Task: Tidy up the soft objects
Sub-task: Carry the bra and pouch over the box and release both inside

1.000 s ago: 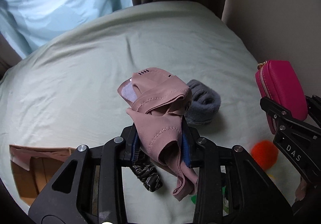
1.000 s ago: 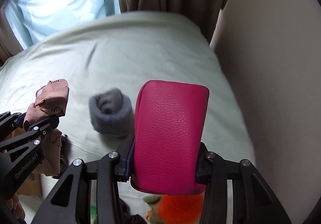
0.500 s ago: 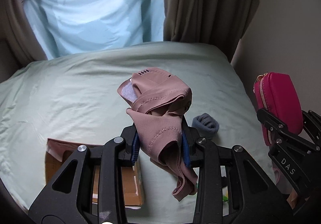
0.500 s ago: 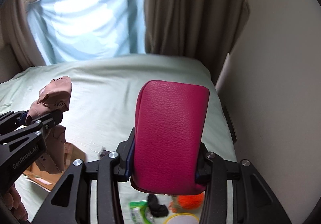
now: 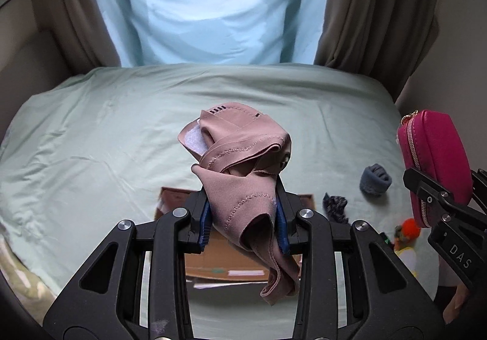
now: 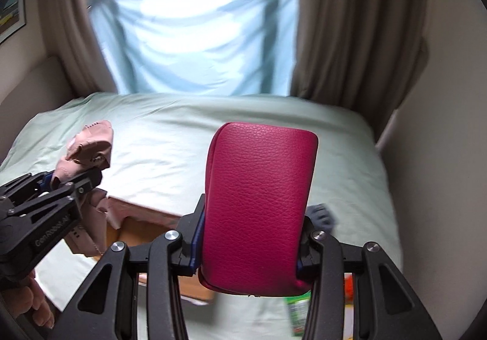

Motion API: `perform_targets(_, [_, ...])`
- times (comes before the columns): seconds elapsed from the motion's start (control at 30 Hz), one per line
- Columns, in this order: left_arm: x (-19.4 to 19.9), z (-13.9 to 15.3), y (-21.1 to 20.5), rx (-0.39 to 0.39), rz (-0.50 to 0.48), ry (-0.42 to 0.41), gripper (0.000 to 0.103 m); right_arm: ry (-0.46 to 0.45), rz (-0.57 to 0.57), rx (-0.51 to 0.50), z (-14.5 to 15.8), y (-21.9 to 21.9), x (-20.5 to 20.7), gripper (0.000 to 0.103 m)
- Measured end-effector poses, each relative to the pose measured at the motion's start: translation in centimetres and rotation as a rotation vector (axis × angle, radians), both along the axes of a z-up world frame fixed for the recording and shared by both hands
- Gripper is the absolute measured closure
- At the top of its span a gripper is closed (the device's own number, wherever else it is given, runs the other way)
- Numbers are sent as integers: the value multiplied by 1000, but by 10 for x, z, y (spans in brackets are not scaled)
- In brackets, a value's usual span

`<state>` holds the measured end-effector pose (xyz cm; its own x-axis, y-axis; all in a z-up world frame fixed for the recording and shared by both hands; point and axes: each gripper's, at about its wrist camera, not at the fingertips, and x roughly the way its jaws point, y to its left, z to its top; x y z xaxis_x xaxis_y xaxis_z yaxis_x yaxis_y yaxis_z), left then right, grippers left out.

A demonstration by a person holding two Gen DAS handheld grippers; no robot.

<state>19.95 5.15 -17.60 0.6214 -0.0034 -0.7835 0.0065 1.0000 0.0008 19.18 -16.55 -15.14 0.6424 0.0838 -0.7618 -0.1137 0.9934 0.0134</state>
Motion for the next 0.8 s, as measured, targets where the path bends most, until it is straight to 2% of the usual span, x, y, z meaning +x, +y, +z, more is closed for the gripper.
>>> perform_targets(0.17, [3,-45,48,13,7,112,73,101,61,15,-32,54,11,63])
perform_targets(0.37, [20,-102,75,-6,-21,243,73,254,103,7,-93,103,32,63])
perform_targets(0.5, [39,-146,73,-1,-70,335,73,351,103,23,-134,120,42,63])
perform_targets(0.7, [62,-212,57,5,-132,469,73,521,35,88,-199,121,73,63])
perform_targets(0.8, [72,-242,57,4,-129,554,73,610,18,111,-231,119,84,63])
